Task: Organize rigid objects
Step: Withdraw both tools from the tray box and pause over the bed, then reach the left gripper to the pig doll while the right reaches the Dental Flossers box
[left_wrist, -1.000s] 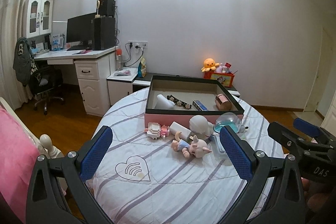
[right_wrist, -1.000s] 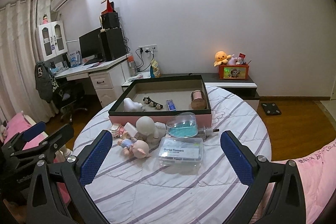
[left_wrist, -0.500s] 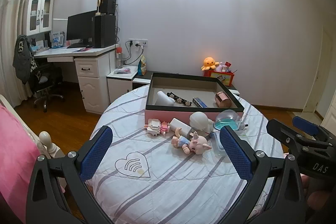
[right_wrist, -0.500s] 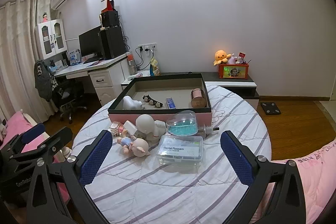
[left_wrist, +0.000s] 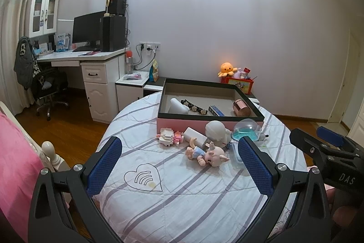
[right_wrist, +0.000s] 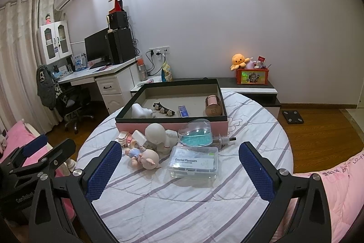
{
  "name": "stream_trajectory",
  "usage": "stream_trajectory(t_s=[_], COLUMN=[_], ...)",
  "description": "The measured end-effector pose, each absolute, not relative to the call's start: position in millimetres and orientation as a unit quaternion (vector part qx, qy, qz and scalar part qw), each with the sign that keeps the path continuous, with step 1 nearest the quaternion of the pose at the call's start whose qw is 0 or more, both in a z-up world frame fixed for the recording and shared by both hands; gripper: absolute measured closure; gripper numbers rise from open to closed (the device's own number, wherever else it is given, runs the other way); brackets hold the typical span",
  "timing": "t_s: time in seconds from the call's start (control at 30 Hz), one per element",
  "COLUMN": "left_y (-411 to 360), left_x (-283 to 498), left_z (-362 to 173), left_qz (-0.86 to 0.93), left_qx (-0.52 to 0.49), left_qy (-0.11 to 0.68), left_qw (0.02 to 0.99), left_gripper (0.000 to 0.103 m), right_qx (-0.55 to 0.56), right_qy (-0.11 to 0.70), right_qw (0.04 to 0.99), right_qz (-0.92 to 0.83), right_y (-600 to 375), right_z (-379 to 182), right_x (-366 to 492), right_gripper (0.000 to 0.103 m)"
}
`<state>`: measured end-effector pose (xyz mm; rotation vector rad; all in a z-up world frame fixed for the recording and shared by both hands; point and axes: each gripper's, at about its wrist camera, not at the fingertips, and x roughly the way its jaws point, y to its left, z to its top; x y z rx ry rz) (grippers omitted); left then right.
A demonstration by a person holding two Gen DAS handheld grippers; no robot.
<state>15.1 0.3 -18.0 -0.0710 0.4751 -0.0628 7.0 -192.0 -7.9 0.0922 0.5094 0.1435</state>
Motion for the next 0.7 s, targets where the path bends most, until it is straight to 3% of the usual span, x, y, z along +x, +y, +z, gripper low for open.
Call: stream_trajectory(t_s=[0.7], left_y=[-39.3], left_x=[84.4], left_z=[-100.7], left_qz=[-0.089], left_qx=[-0.031], left_qy=[0.363], left_qw=[0.927], left_gripper=[0.000], right_qx=[0.060], right_qy=[0.345], right_qw=[0.936], right_qz=[0.040], right_y=[-230.2], right_z=[-80.0], right_x=[51.0], right_gripper=[0.000])
